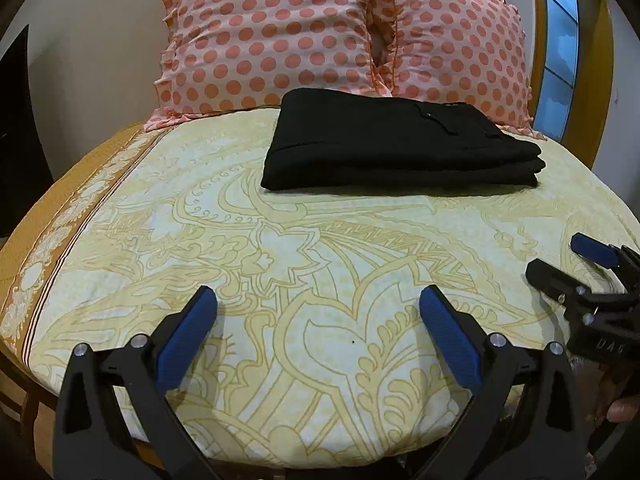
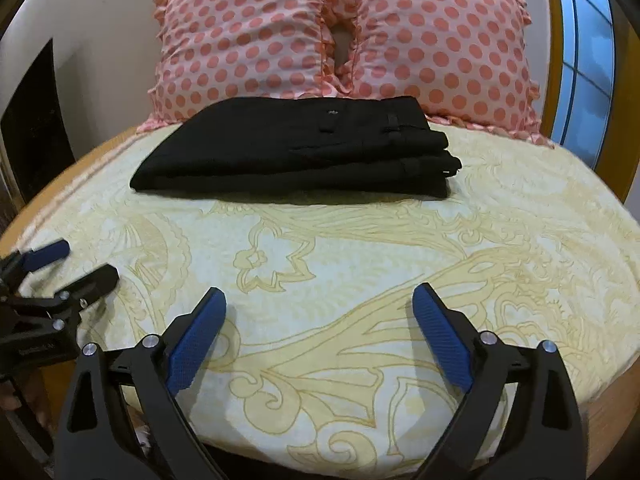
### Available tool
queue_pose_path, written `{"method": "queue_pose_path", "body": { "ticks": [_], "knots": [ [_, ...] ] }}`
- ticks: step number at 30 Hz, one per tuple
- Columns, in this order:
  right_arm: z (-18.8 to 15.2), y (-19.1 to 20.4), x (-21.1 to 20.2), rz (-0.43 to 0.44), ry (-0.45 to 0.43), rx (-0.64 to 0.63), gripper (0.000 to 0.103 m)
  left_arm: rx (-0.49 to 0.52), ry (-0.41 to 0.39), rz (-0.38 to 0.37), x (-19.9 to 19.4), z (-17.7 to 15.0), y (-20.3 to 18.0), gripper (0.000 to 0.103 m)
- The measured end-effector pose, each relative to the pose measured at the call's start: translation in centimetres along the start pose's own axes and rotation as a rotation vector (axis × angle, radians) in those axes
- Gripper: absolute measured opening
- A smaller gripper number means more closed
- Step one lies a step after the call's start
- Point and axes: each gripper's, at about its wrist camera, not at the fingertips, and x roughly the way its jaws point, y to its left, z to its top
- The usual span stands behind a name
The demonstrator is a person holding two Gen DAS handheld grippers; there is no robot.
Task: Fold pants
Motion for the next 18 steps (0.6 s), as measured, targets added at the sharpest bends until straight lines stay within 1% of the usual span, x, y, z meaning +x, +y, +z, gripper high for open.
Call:
{"method": "queue_pose_path", "body": {
  "ticks": [2,8,18],
  "knots": [
    [-0.09,-0.08,0.04,-0.01,-0.004,0.016,0.102,-0.01,-0.01,0.012,-0.07,-0.12,-0.1,0.101],
    [-0.57,0.1,0.01,-0.047,-0.036,0.038,0.102,-0.026,-0.021,0.038,-0.16,-0.2,-0.33,0.101],
    [-0.88,0.0,-0.15,-0.054,-0.067,0.04,0.102,-0.024,-0.028,0.037,-0.23,-0.24,-0.33,0.101]
  ]
}}
